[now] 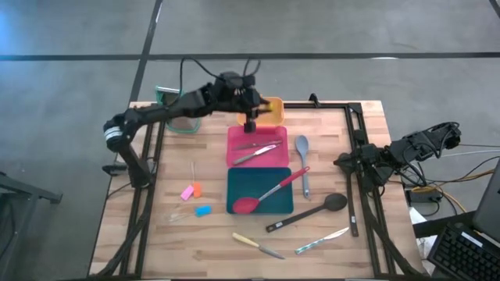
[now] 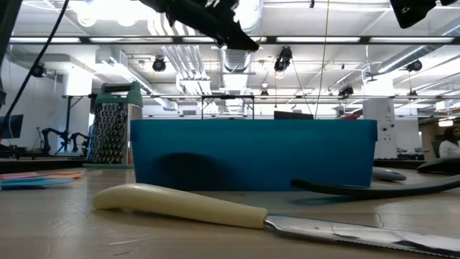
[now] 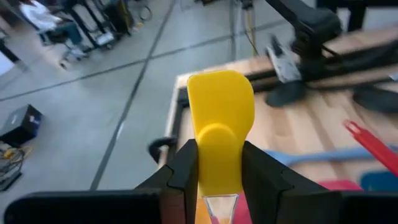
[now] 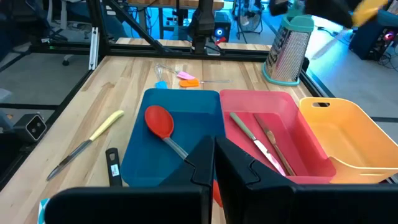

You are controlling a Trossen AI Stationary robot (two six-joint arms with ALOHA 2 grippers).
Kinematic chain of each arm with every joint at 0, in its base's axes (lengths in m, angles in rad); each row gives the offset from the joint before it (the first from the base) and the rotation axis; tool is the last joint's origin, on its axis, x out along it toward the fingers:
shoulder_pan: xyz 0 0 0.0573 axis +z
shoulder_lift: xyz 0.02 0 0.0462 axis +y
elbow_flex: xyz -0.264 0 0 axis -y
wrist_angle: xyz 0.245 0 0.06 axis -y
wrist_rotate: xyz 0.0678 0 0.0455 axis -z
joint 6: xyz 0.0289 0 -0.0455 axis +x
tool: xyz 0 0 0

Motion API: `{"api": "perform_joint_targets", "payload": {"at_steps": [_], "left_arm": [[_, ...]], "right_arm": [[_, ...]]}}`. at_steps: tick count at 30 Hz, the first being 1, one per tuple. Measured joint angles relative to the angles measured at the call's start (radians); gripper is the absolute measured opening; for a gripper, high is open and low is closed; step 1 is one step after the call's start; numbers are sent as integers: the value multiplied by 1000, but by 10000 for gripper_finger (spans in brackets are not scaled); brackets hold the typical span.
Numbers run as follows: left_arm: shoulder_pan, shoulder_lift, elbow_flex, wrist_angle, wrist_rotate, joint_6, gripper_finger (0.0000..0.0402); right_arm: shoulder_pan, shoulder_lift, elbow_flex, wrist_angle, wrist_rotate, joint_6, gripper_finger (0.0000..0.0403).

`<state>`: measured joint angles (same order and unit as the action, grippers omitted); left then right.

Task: Pick & Place Kitchen Items
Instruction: Put the yellow spatula into the yellow bin

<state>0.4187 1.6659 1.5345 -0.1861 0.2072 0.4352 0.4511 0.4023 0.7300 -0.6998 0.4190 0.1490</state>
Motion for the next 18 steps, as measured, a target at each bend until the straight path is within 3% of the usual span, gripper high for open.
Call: {"api": "perform_joint_targets", "payload": {"at_steps": [7,18], "left_arm": [[57,92,-2,128,24,-22,94],[152,208,-2,139,-9,-114,94]], "right_arm": [[0,0,0,0,0,0,8],[0,0,0,0,0,0,8]]}}
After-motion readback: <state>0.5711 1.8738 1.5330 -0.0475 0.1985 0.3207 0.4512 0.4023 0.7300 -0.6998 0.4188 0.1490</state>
